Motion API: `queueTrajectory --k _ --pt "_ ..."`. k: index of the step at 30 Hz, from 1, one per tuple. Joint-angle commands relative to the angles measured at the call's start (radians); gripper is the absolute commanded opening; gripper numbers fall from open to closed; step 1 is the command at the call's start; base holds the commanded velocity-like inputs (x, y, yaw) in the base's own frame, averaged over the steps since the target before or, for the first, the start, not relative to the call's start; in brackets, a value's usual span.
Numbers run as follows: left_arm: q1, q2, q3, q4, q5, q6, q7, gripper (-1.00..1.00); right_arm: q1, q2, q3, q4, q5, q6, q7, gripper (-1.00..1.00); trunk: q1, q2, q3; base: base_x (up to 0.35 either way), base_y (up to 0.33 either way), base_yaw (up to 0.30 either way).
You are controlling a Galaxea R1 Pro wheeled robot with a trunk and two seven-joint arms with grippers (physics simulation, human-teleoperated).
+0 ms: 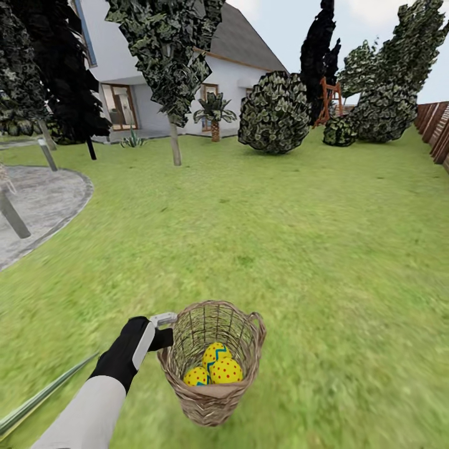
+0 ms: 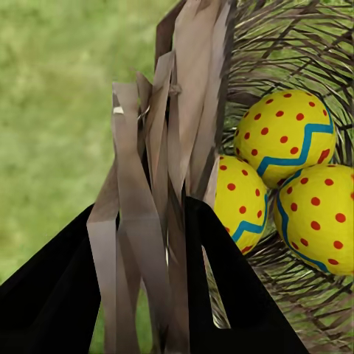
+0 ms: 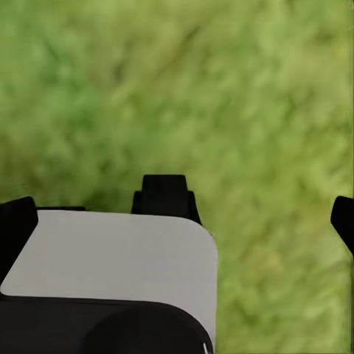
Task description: Take the three Easter eggs out of the wicker basket on the lawn in the garden, then place them on the lawn next to a single tree (choose any tree) so that all three eggs are next to the same tree and none are left in the basket.
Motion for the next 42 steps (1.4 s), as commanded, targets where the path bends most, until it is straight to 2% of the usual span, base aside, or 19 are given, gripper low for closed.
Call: queueTrajectory --k 1,7,14,18,27,42 --pt "-0.001 -0.001 0.003 -0.001 0.020 0.002 0.009 -1.00 -0.001 -0.001 -0.008 0.003 0.009 -0.005 -0.002 1.00 0.000 0.000 -0.001 0.318 0.000 0.291" --pt "-0.001 -0.001 0.003 -0.001 0.020 0.002 0.009 -1.00 -0.001 -0.001 -0.008 0.001 0.008 -0.005 -0.002 1.00 0.000 0.000 -0.001 0.318 0.000 0.291" --pt "-0.001 -0.001 0.003 -0.001 0.020 0.002 0.009 -1.00 -0.001 -0.009 -0.004 0.000 0.011 -0.002 0.004 1.00 0.000 0.000 -0.001 0.318 0.000 0.032" --pt "-0.001 -0.001 0.003 -0.001 0.020 0.002 0.009 -1.00 -0.001 -0.006 -0.007 -0.003 -0.001 -0.004 0.002 1.00 0.000 0.000 -0.001 0.318 0.000 0.046" --pt "-0.001 -0.001 0.003 -0.001 0.020 0.002 0.009 -1.00 -0.001 -0.004 -0.009 -0.003 -0.003 -0.004 -0.003 1.00 0.000 0.000 -0.001 0.318 0.000 0.276" --pt "-0.001 -0.001 0.003 -0.001 0.020 0.002 0.009 -1.00 -0.001 -0.007 -0.008 -0.003 -0.003 -0.005 -0.002 1.00 0.000 0.000 -0.001 0.318 0.000 0.013"
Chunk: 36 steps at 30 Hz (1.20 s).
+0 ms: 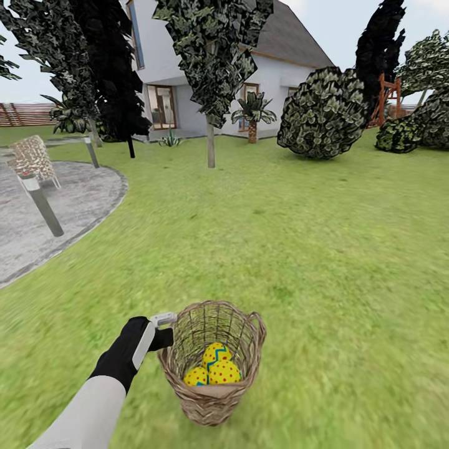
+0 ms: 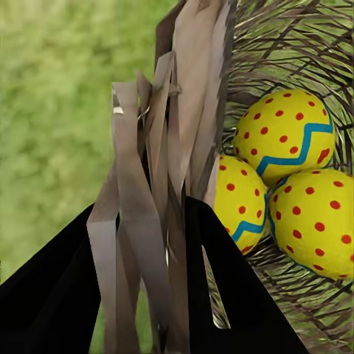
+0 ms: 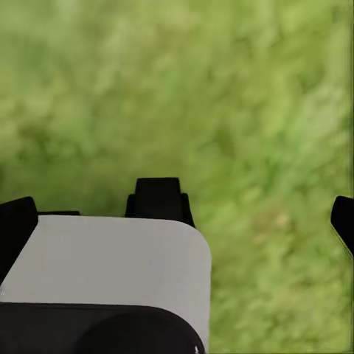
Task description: Take the three Easter eggs out of the wicker basket on the lawn in the garden, then place them on the lawn next to a single tree (choose any tree) so that all three eggs are next to the same tree and none are left in the basket.
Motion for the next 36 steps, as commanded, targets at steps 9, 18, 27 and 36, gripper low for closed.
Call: queueTrajectory --k 9,18,27,36 --pt "-0.001 -0.001 0.003 -0.001 0.020 0.002 0.009 -1.00 -0.001 0.002 -0.008 0.002 0.011 -0.004 -0.002 1.00 0.000 0.000 -0.001 0.318 0.000 0.015" --pt "-0.001 0.012 0.003 -0.003 0.020 0.003 0.009 -1.00 -0.001 -0.001 -0.005 0.003 0.019 -0.014 0.011 1.00 0.000 0.000 -0.001 0.318 0.000 0.151" --pt "-0.001 0.015 0.003 -0.001 0.020 0.003 0.009 -1.00 -0.001 0.005 -0.005 0.004 0.020 -0.046 0.012 1.00 0.000 0.000 -0.001 0.318 0.000 0.000" --pt "-0.001 0.016 0.004 -0.001 0.020 0.003 0.009 -1.00 -0.001 0.005 -0.005 0.004 0.020 -0.047 0.012 1.00 0.000 0.000 -0.001 0.318 0.000 0.000"
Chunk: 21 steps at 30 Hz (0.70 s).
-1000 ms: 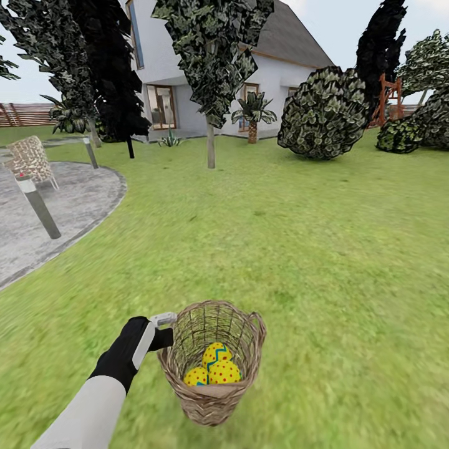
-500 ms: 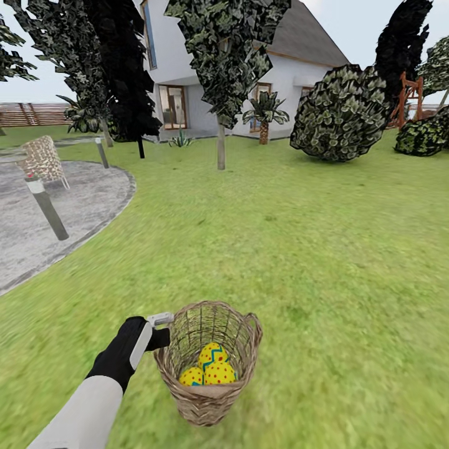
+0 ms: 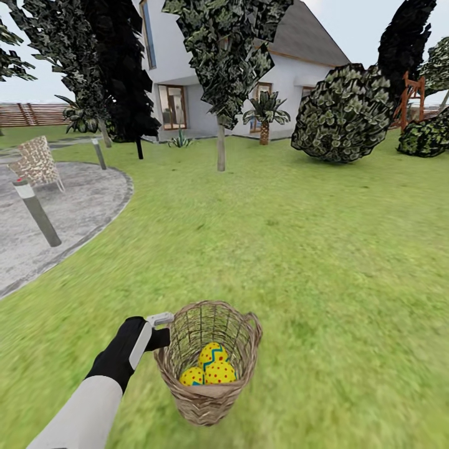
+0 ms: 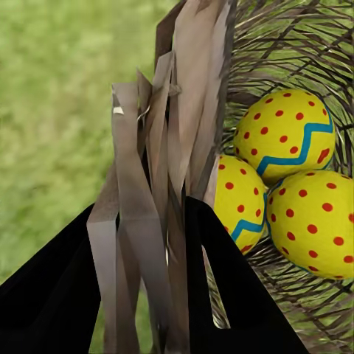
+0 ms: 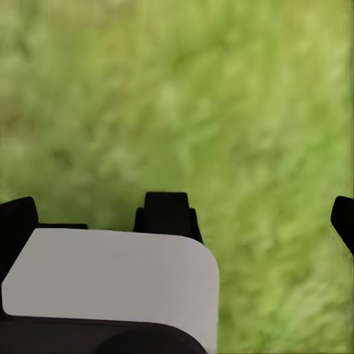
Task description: Take the three Easter eggs out of the wicker basket on the lawn in the garden, then place them on the lawn next to a single tree (choose any tree) so that all three eggs are next to the same tree and none are left in the basket.
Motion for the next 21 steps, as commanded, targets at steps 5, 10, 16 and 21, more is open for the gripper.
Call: queueTrajectory --k 5,10,16,21 --pt "-0.001 0.000 0.003 -0.001 0.021 0.002 0.009 -1.00 -0.001 -0.001 -0.008 0.002 0.007 -0.005 -0.001 1.00 0.000 0.000 -0.001 0.318 0.000 0.000" --pt "-0.001 0.000 0.003 -0.001 0.021 0.002 0.009 -1.00 -0.001 -0.001 -0.008 0.002 0.007 -0.004 -0.001 1.00 0.000 0.000 -0.001 0.318 0.000 0.000" --pt "-0.001 0.000 0.003 -0.001 0.021 0.003 0.009 -1.00 -0.001 -0.001 -0.008 0.002 0.008 -0.004 -0.001 1.00 0.000 0.000 -0.001 0.318 0.000 0.000" --pt "-0.001 0.000 0.003 -0.002 0.021 0.002 0.009 -1.00 -0.001 -0.001 -0.008 0.002 0.006 -0.004 -0.001 1.00 0.000 0.000 -0.001 0.318 0.000 0.000"
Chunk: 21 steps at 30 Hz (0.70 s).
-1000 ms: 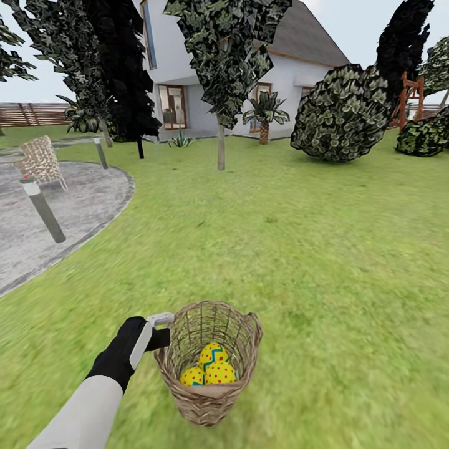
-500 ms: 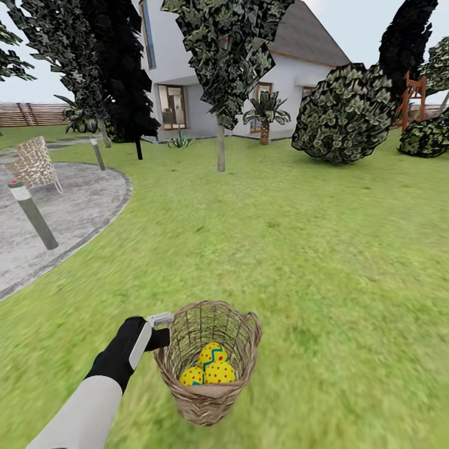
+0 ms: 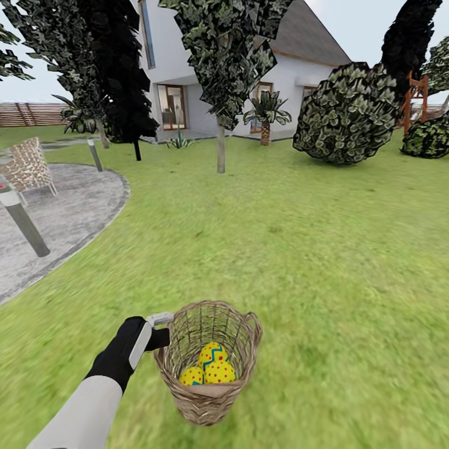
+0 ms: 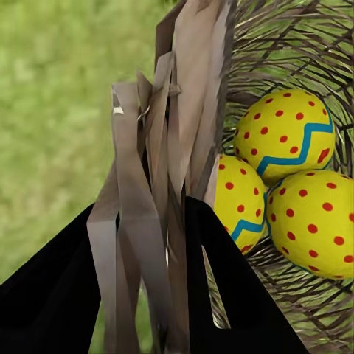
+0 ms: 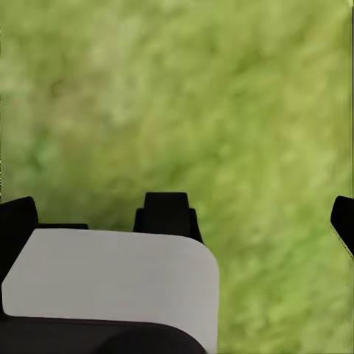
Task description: Take the three Easter eggs out of the wicker basket on the lawn in the garden, then place them on the lawn next to a single tree (choose any tree) so that all three eggs are next to the same tree and none are left in the basket.
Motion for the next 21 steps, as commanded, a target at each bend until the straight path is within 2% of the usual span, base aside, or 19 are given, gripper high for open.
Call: queueTrajectory --k 1,4,9,13,21 --pt "-0.001 -0.001 0.003 -0.002 0.020 0.002 0.009 -1.00 -0.001 -0.001 -0.008 0.002 0.007 -0.004 -0.001 1.00 0.000 0.000 -0.001 0.318 0.000 0.000" --pt "-0.001 -0.001 0.003 -0.002 0.020 0.003 0.009 -1.00 0.000 0.000 -0.008 0.002 0.007 -0.004 -0.001 1.00 0.000 0.000 -0.001 0.318 0.000 0.012" --pt "-0.001 -0.001 0.003 -0.001 0.020 0.002 0.009 -1.00 -0.001 0.000 -0.008 0.002 0.009 -0.004 -0.001 1.00 0.000 0.000 -0.001 0.318 0.000 0.166" --pt "-0.001 -0.001 0.003 -0.001 0.020 0.002 0.009 -1.00 -0.001 -0.006 -0.008 0.002 0.012 -0.006 0.002 1.00 0.000 0.000 -0.001 0.318 0.000 0.009" --pt "-0.001 -0.001 0.003 -0.001 0.020 0.002 0.009 -1.00 0.000 0.000 -0.008 0.002 0.010 -0.006 0.000 1.00 0.000 0.000 -0.001 0.318 0.000 0.000"
